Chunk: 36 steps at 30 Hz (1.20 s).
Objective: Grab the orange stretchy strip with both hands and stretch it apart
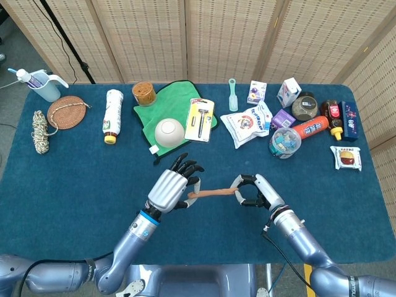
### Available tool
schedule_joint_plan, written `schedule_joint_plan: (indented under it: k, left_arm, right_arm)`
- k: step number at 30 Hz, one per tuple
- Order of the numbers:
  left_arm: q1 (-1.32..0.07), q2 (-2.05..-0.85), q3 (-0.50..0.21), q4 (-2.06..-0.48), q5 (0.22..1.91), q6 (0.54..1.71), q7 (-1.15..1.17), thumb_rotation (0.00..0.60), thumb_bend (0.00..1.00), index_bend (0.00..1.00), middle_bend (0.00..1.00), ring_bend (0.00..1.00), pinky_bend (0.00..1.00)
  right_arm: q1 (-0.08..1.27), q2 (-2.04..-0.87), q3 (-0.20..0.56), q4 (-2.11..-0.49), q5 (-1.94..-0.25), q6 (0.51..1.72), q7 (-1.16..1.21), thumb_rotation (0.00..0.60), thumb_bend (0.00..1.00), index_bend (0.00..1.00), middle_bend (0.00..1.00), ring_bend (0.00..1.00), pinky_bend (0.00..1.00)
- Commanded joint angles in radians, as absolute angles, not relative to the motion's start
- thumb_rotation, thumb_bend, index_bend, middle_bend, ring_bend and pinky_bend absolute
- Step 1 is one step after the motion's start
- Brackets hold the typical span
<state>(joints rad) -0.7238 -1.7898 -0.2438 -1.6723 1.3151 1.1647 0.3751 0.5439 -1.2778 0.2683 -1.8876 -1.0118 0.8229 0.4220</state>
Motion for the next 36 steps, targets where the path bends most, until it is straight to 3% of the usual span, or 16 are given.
schedule_joint_plan:
  k: [1,17,36]
  left_arm:
    - [-0.724,-1.786,-0.244,-1.675,1.313,1.165,0.374,0.6,0.38,0.84,0.31,0.17,0.01]
    - [-0.715,-1.734,-0.257,-1.713,1.283,1.167,0.359,0.6,0.41,0.87,0.32,0.17,0.01]
    - [-0.662,-1.556,-0.284,-1.754,1.271,1.199,0.28,0.6,0.41,0.87,0.32,0.17,0.01]
  right_arm:
    - [0.546,-1.279,0.268,-1.889,-1.007,0.825,0.416,0.6,0.55,0.71,0.49,0.37,0.21]
    - [0.547,-1.257,0.265,-1.895,-0.989,0.827,0.395,0.6,0.56,0.73,0.53,0.4,0.21]
    - [0.512,-1.195,0.255,-1.884,-1.005,0.829,0.418,0.6,0.56,0.74,0.54,0.41,0.21]
